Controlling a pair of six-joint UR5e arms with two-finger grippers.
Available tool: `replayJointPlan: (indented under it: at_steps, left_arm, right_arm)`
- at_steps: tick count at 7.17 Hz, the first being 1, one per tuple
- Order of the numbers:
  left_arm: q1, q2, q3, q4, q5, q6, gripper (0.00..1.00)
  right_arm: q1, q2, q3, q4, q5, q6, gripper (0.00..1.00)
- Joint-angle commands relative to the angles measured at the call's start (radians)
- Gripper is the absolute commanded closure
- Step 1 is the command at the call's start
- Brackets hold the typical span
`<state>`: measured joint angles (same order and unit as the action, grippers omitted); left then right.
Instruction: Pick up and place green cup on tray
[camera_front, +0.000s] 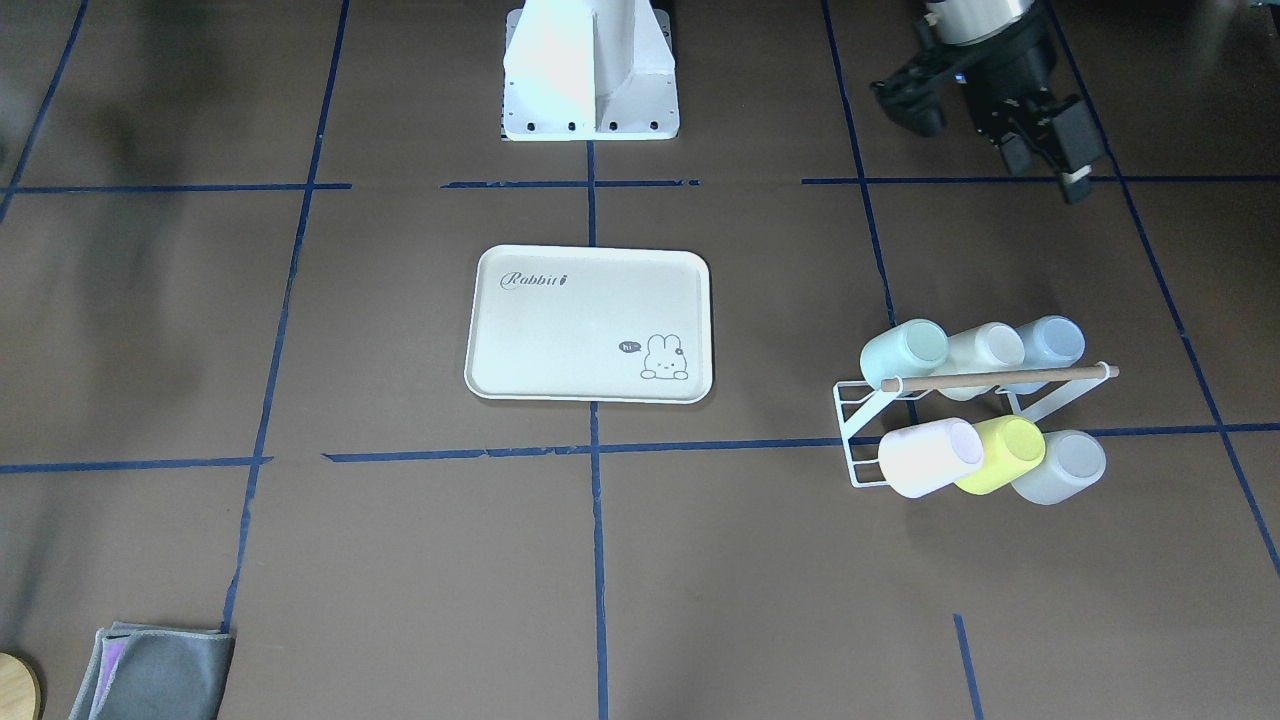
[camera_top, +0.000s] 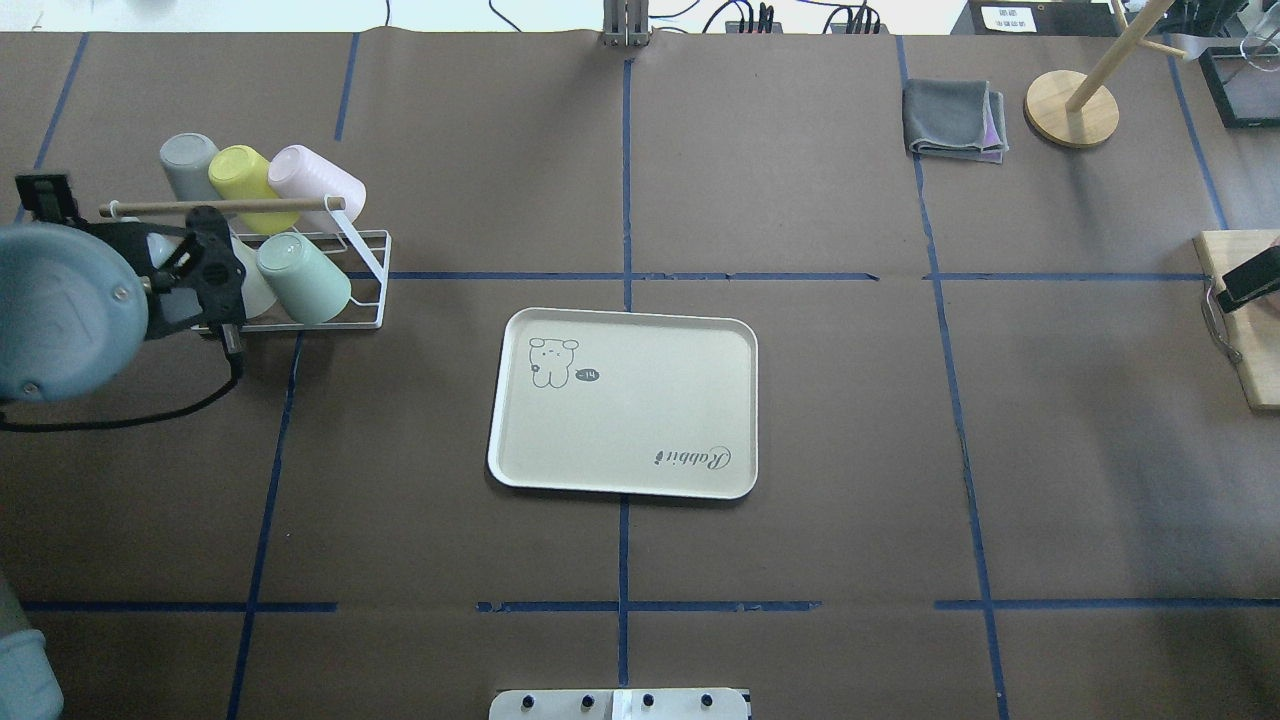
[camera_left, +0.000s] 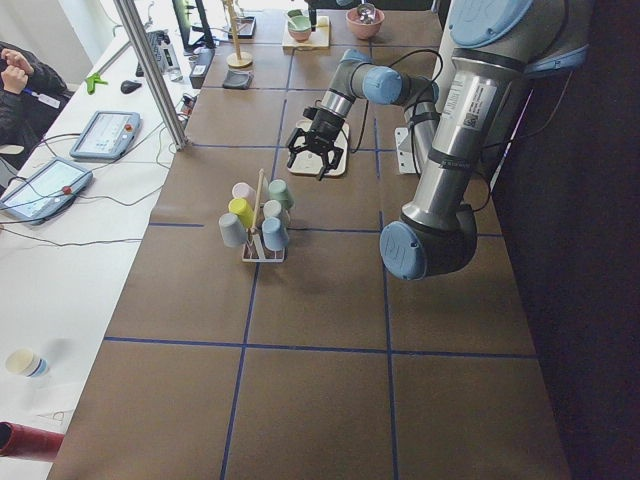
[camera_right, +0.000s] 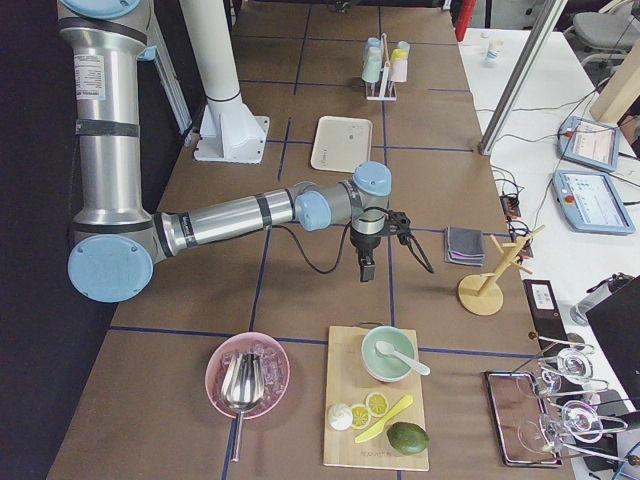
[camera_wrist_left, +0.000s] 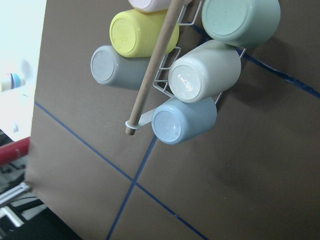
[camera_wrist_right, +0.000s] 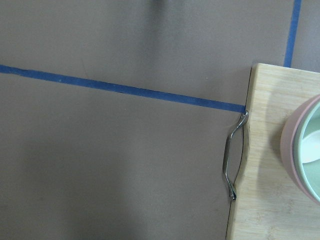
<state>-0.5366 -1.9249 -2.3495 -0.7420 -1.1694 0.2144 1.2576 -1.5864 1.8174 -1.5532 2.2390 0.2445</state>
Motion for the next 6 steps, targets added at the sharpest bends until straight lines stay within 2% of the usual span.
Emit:
replayJointPlan:
  at_steps: [1, 2, 4, 5, 6]
  left_arm:
    - [0.162, -0.061, 0.066, 0.1, 0.176, 0.054, 0.0]
    - [0.2, -0.081, 0.106, 0.104, 0.273, 0.13, 0.0]
    - [0.228, -0.139, 0.239, 0.096, 0.344, 0.145, 0.0]
    - [0.243, -0.158, 0.292, 0.099, 0.414, 0.219, 0.0]
    - [0.26, -0.163, 0.297, 0.099, 0.483, 0.384, 0.0]
  right_arm:
    - [0.013, -0.006, -0.003, -0.004, 0.043, -0.01, 0.0]
    - [0.013, -0.012, -0.003, -0.001, 0.044, -0.008, 0.0]
    - [0.017, -0.012, -0.003, -0.001, 0.045, -0.005, 0.0]
    - [0.019, -0.012, -0.003, -0.001, 0.048, -0.005, 0.0]
    - [0.02, -0.015, -0.003, -0.001, 0.053, -0.004, 0.0]
